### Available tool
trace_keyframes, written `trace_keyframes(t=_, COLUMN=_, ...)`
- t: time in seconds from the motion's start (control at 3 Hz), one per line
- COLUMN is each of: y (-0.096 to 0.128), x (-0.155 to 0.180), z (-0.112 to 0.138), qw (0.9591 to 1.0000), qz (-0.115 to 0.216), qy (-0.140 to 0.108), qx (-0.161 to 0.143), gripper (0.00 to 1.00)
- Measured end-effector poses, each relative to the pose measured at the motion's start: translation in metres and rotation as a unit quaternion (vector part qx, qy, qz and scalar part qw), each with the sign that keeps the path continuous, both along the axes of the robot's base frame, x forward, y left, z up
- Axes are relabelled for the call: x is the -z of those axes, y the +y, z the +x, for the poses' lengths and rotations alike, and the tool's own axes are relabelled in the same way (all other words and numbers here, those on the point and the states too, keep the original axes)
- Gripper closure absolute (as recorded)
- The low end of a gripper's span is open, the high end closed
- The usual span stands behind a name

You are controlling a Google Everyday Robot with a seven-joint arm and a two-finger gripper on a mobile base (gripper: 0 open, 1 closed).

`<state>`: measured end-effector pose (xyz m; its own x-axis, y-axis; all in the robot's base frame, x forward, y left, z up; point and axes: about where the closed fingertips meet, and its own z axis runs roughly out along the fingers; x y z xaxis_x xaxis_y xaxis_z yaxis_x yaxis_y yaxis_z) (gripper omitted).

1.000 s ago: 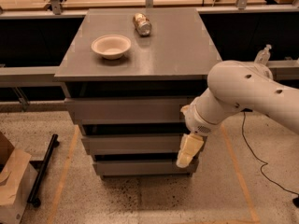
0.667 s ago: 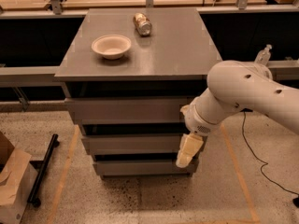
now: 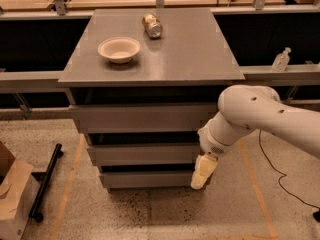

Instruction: Open bottom drawer

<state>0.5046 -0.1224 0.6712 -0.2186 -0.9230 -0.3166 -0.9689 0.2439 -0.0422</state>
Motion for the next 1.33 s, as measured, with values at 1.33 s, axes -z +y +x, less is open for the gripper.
trace_keyframes(t=1.33, y=-0.004, x=0.147, z=0.019, qw=0.9976, qz=-0.008, qy=0.058, qx=0.036, gripper=0.00)
